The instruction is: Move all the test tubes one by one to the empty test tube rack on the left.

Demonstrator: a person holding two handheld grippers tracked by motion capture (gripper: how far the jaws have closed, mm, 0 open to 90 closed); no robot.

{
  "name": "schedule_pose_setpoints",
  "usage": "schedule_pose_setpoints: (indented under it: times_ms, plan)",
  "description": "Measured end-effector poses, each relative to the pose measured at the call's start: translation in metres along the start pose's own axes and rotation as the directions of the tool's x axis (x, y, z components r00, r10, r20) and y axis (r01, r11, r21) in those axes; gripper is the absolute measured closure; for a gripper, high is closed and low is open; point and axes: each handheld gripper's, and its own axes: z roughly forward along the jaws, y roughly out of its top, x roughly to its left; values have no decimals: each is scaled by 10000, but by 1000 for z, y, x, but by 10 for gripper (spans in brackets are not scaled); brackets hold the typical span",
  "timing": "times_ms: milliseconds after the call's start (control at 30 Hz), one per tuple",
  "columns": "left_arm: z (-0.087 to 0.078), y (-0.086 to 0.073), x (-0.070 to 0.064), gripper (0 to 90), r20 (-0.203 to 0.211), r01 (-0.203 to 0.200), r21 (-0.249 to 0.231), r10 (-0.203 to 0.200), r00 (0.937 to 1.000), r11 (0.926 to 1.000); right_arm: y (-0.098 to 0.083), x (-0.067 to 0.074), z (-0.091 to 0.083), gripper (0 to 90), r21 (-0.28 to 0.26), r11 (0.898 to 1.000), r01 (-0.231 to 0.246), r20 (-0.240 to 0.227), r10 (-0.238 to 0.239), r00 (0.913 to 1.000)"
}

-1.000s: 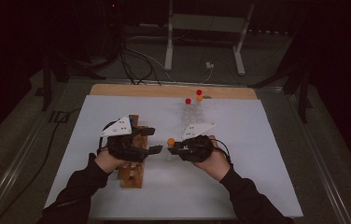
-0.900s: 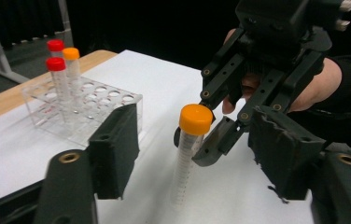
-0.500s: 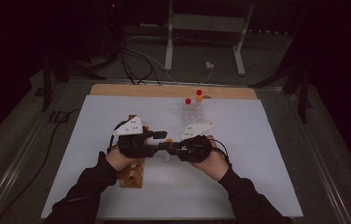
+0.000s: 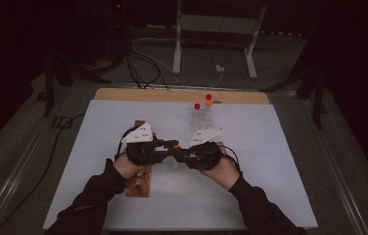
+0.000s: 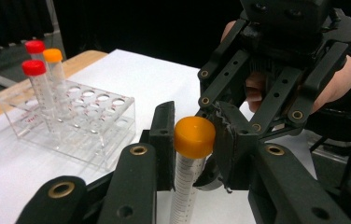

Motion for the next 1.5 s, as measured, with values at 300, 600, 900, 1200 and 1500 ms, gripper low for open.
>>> schedule_pose_setpoints:
  times_ms: [300,600,900,1200,1500]
  plan:
    - [-12,7,6,719,-329,102,-346,-114,9994,9994,-3,-4,-3,565,-229,9992,-334,273,340,9990]
    - [-36,15,15,719,-962,119,-598,-176,9952,9981,-12,-6,-12,353,-769,9952,-603,576,648,9962]
    - [-65,18,26,719,-1624,229,-844,-364,9861,9962,-15,-9,-22,185,-1276,9870,-978,786,1083,9910]
    - [-89,12,34,719,-2282,272,-1005,-497,9724,9946,-18,-12,-26,31,-1369,9837,-1168,710,1273,9893]
    - [-104,1,43,719,-2801,444,-1086,-734,9572,9931,-19,-11,-27,0,-1317,9847,-1143,483,1216,9914]
